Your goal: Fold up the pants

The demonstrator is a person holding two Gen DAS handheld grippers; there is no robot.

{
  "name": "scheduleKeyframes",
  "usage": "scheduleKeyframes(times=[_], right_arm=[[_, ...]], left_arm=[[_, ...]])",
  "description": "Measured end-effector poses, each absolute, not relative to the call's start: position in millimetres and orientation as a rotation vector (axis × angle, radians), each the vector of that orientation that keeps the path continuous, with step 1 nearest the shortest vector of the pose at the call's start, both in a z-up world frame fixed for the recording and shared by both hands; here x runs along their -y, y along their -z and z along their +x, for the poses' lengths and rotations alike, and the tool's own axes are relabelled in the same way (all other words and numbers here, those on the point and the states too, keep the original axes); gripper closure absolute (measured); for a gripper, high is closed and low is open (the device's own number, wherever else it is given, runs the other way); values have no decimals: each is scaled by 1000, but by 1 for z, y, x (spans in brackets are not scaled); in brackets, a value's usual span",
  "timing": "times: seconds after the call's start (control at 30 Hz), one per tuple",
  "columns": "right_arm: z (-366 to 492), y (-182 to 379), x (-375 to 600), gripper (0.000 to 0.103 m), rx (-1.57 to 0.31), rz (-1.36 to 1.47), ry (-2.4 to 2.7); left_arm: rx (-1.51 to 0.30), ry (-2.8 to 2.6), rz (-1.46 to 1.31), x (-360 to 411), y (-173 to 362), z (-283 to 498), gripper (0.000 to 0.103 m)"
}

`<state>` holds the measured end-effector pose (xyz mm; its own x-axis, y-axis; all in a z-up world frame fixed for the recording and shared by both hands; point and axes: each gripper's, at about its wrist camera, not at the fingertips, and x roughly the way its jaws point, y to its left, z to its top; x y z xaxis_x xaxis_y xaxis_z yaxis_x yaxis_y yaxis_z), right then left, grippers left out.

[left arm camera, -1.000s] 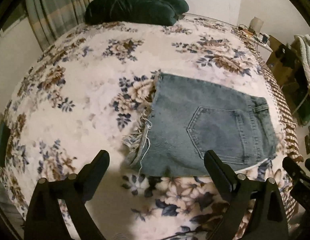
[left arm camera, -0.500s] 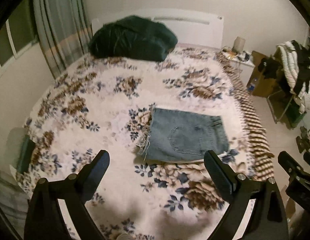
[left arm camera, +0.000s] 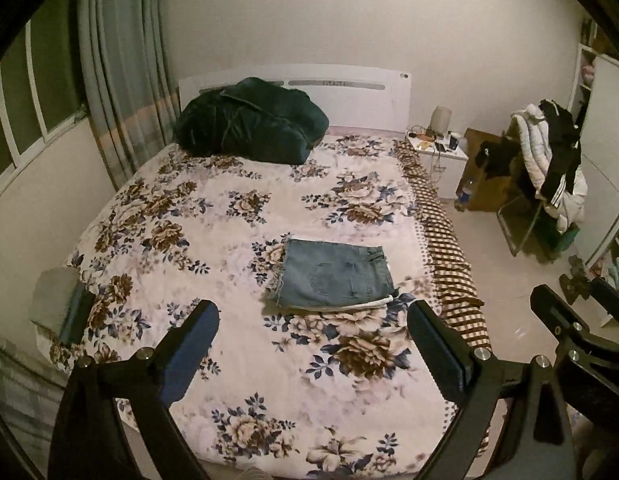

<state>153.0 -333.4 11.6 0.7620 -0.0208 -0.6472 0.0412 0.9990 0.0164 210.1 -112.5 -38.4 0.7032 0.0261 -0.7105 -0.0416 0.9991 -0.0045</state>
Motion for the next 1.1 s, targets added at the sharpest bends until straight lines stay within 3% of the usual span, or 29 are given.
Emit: scheduleKeyframes(times=[0.3,1.1], right_arm=[[110,-58,324,0,-693,21,42],[111,-76,306,0,-714,16,29]], left_arm=[[-794,-45,4,101,18,182,7],[-776,-64,-36,81,18,164,4]])
